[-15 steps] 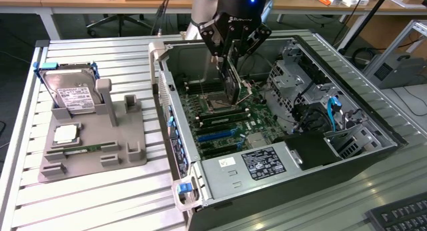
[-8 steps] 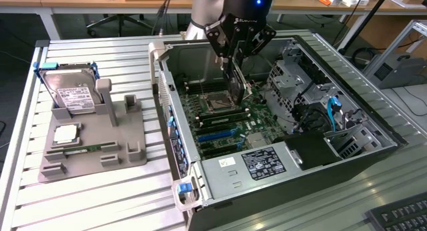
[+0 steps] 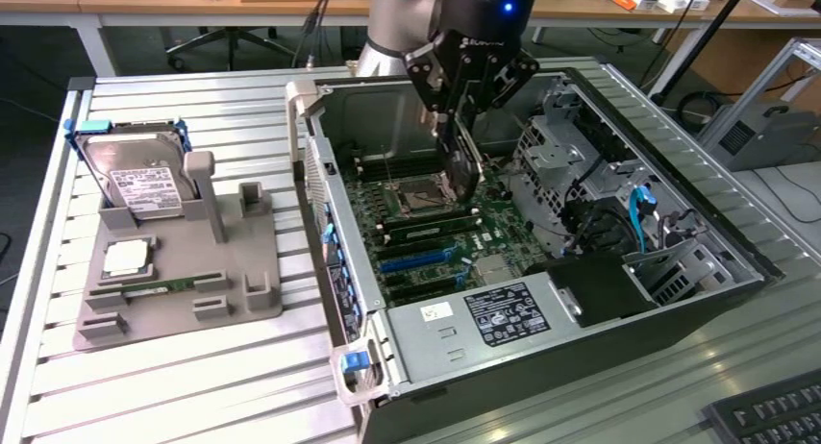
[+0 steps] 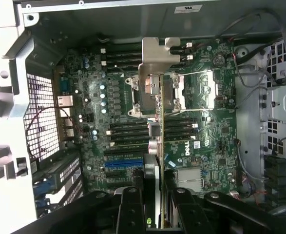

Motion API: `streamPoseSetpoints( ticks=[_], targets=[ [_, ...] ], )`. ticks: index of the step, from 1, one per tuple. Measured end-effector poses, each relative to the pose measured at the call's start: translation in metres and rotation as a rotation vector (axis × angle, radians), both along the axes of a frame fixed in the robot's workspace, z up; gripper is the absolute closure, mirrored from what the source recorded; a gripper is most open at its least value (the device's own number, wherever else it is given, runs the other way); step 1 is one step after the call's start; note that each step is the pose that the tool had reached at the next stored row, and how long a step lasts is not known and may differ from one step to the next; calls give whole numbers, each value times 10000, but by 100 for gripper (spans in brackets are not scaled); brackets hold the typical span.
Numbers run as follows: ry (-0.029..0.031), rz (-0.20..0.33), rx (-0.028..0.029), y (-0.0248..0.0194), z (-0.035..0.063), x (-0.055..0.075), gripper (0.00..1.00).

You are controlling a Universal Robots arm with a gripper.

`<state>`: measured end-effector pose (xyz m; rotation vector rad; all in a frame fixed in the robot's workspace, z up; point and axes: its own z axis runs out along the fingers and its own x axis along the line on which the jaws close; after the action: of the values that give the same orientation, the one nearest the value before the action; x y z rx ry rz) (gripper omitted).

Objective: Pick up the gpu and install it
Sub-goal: 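Pick up the gpu and move the gpu toward the slot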

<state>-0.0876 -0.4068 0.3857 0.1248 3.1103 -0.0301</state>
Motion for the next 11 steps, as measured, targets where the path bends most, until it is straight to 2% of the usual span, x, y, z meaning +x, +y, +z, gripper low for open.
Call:
streamPoseSetpoints(
  ticks=[11],
  targets=[
    [0, 1, -18, -38, -27, 96, 73]
  ],
)
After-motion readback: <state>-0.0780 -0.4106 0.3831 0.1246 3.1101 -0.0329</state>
